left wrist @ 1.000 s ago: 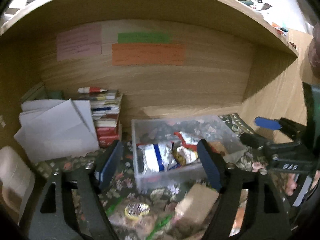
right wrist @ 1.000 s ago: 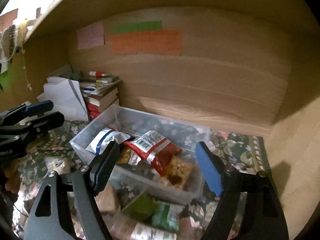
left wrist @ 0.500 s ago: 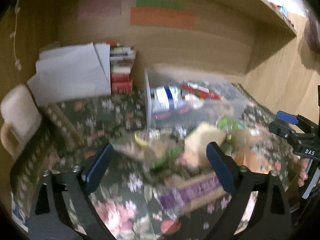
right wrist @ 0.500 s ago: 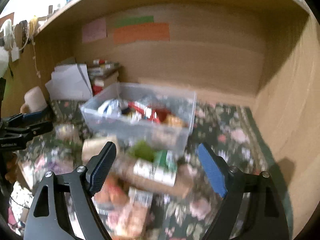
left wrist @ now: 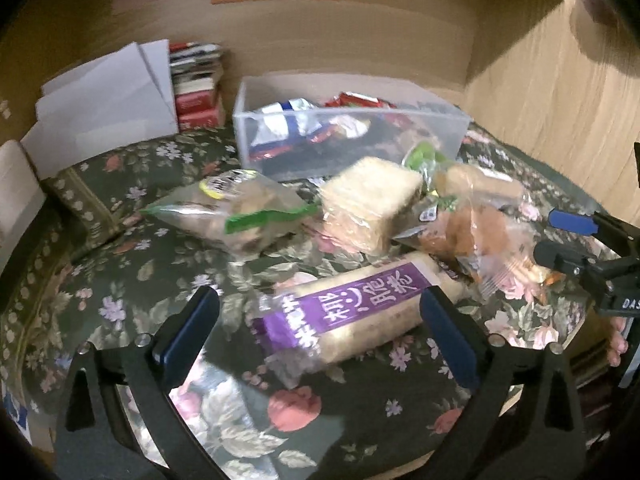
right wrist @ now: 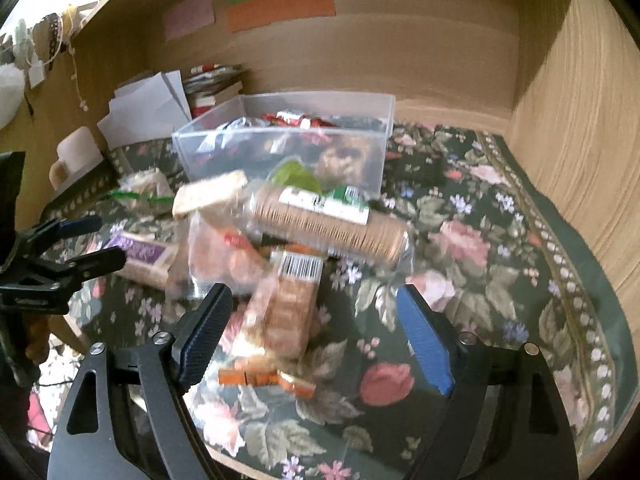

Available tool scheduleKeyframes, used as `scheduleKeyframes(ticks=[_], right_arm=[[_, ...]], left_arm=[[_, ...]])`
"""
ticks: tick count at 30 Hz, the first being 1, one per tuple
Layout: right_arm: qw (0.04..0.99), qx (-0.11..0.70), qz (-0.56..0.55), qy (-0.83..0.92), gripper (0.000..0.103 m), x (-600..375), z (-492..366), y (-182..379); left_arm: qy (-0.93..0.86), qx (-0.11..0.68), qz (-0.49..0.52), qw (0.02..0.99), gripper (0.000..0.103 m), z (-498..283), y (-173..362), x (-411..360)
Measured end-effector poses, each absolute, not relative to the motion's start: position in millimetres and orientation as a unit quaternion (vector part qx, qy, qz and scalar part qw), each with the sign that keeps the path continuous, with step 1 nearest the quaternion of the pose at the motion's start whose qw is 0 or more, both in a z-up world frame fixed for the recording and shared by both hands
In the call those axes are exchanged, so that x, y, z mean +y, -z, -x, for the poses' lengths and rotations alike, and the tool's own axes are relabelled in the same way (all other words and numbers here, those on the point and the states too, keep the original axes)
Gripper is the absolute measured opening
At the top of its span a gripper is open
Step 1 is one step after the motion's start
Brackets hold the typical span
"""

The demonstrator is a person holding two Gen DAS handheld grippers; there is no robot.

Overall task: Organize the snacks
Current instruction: 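Grasp the purple-labelled bar with left tool while right tool grasps the orange-wrapped cake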

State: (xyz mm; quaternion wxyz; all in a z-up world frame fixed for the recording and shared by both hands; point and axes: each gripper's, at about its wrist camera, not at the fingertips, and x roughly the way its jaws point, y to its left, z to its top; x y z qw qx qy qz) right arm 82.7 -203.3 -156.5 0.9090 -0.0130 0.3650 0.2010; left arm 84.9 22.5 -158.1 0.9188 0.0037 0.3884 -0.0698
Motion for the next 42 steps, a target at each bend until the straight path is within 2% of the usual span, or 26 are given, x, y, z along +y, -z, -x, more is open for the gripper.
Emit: scheduleKeyframes(ticks=[9,16,18,20,26,31,33,42], right_arm=[[0.900,0.385,0.011,-0.206,0.082,-194.6,-88.6,168.9],[0.899,0.387,0.002,-0.207,0.082,-189.4,-94.4,172.2],[0.900,0.385,0.004,-0.207,0.076,-187.4,-95.7,172.8],[0.900,0.384,0.012,-0.206,0.062,-185.0,-96.4,174.4],[0.902,0.380,0.018,-0.205,0.035,-188.8,-95.6,175.3],[0.903,0.381,0.019,-0.198,0.033,-196.4,-90.1,173.9],[0.903,0.381,0.019,-0.197,0.033,-198.8,-89.0,173.4],[0.906,0.375,0.018,-0.194,0.036,-196.2,-86.7,175.6]], left_arm=[[0.118,0.374,-0.059,0.918,0.103,-98.6,159.0,-4.7],[0.139,0.402,-0.063,0.903,0.103,-101.9,175.8,-9.0],[0.131,0.391,-0.058,0.909,0.102,-96.8,176.3,-5.5],[0.125,0.387,-0.050,0.912,0.096,-92.1,175.0,-2.0],[0.098,0.377,-0.040,0.920,0.076,-75.1,172.6,7.0],[0.076,0.374,-0.020,0.924,0.061,-64.4,171.8,10.8],[0.073,0.379,-0.007,0.922,0.047,-63.3,170.1,12.6],[0.072,0.380,-0.018,0.922,0.048,-80.5,172.4,0.1]])
